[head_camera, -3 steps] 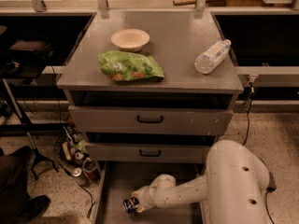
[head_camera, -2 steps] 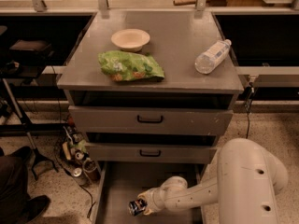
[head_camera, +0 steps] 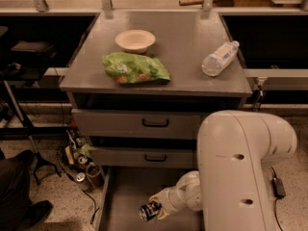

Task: Pick pepsi can from bottom drawer and place on counter

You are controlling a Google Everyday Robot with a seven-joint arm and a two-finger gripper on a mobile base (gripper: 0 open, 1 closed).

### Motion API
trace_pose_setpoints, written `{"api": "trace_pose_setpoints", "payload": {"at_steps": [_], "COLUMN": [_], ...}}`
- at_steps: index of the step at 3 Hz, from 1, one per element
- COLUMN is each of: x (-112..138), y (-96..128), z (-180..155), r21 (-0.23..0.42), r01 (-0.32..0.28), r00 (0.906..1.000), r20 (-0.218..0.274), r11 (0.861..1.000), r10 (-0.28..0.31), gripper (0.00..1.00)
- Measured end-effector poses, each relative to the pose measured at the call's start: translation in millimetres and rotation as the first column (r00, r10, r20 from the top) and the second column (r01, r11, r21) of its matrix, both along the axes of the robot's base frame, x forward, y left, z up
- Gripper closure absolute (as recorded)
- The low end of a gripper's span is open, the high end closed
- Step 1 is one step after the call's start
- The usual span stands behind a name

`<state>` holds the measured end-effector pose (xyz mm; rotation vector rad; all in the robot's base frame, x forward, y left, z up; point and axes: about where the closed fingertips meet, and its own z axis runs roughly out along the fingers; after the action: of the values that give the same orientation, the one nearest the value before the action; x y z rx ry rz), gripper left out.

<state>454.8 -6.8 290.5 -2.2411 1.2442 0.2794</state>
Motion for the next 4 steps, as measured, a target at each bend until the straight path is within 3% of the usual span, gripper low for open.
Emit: {"api": "trace_pose_setpoints", "payload": {"at_steps": [1, 2, 4], "x": [13.4, 26.8, 15.9], "y": [-16.3, -27.9, -3.1], "z": [64.9, 100.6, 174.2], "r21": [0.013, 0.014, -0.069], "r01": [-0.074, -0.102, -0.167], "r00": [0.9973, 0.9944, 0.9838], "r20": [0.005, 0.031, 0.055], "r11": [0.997, 0.995, 0.984], "r10": [0.074, 0.101, 0.171], "gripper": [1.0, 1.0, 1.0]}}
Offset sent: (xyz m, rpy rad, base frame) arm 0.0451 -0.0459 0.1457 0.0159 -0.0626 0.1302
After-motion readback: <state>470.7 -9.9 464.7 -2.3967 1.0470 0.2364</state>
